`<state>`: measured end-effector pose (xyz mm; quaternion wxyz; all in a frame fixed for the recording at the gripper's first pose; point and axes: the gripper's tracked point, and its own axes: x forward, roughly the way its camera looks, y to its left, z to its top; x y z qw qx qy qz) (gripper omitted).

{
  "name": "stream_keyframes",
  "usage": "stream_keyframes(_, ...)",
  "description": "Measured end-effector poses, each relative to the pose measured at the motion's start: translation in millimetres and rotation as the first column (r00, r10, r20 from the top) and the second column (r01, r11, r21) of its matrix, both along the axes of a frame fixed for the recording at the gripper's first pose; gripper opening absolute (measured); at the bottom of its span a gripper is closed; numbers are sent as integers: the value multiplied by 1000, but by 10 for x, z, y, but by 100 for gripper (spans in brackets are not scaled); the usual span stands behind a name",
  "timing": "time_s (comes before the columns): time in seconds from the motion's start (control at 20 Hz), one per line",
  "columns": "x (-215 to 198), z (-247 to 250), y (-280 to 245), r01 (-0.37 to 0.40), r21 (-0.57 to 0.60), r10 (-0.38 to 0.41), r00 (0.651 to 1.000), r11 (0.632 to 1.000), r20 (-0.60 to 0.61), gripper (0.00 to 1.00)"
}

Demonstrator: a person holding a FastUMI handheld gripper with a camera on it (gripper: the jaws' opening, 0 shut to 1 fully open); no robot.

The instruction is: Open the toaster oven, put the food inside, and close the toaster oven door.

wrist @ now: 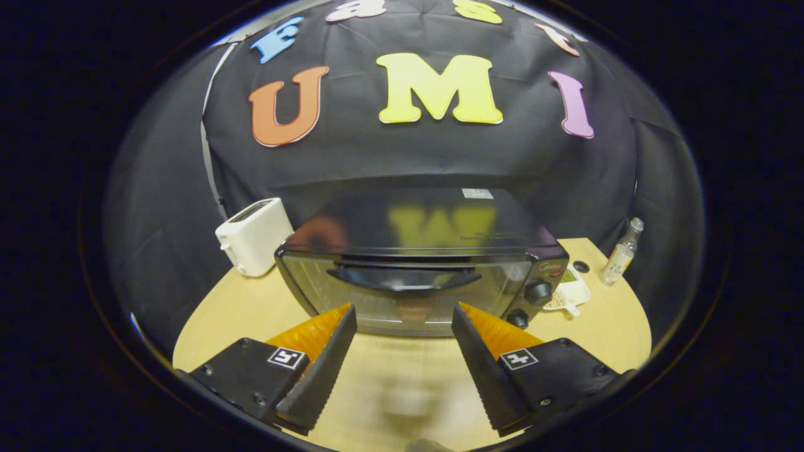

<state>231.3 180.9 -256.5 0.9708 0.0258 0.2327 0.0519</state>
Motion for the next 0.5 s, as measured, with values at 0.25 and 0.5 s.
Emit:
stream_keyframes(0.25,-65,18,-10,1,7,0,1000,1000,-3,98)
stream_keyframes(0.5,-274,285,-170,17,1,-17,999,1000,50,98)
